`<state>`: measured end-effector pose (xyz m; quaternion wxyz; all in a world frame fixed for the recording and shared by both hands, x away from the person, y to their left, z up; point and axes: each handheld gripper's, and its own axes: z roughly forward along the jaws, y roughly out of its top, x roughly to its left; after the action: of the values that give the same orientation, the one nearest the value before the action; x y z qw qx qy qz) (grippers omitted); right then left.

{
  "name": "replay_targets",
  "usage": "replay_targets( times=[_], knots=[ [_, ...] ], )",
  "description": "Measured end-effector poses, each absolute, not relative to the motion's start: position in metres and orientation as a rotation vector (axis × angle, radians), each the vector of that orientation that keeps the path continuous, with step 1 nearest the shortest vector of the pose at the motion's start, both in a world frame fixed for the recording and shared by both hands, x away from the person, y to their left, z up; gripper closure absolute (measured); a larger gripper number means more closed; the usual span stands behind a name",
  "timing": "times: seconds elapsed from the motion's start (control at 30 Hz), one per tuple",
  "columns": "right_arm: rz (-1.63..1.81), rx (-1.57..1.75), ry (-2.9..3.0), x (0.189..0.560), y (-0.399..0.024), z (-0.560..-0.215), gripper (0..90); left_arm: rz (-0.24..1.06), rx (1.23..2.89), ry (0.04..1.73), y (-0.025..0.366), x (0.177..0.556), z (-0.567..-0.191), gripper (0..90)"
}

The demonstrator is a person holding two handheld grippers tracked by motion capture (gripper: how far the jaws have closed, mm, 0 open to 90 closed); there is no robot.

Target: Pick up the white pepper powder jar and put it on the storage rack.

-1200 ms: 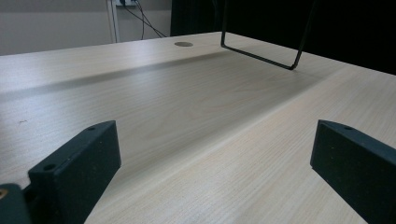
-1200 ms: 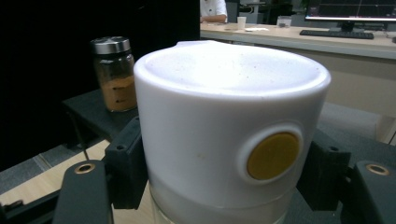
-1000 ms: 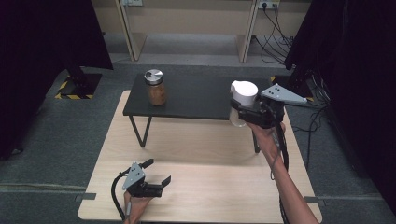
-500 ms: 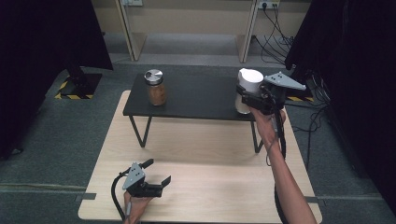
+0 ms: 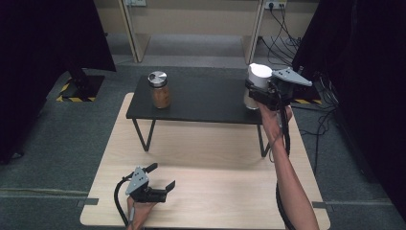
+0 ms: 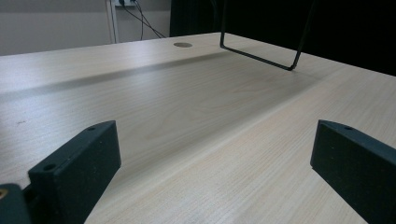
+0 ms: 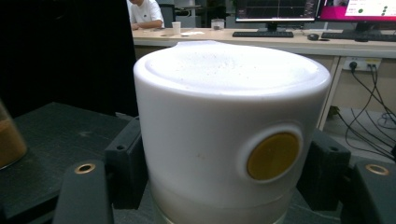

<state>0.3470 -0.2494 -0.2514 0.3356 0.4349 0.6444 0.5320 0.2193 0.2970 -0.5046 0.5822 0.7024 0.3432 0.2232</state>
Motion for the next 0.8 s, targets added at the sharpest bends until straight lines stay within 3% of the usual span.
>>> replay_targets(
  times=[0.8],
  knots=[
    [1.297,1.169,1.646,0.359,-0.24,-0.263,30.7,0.523,1.642,0.798,0.297,0.219,-0.504,1.0]
  ],
)
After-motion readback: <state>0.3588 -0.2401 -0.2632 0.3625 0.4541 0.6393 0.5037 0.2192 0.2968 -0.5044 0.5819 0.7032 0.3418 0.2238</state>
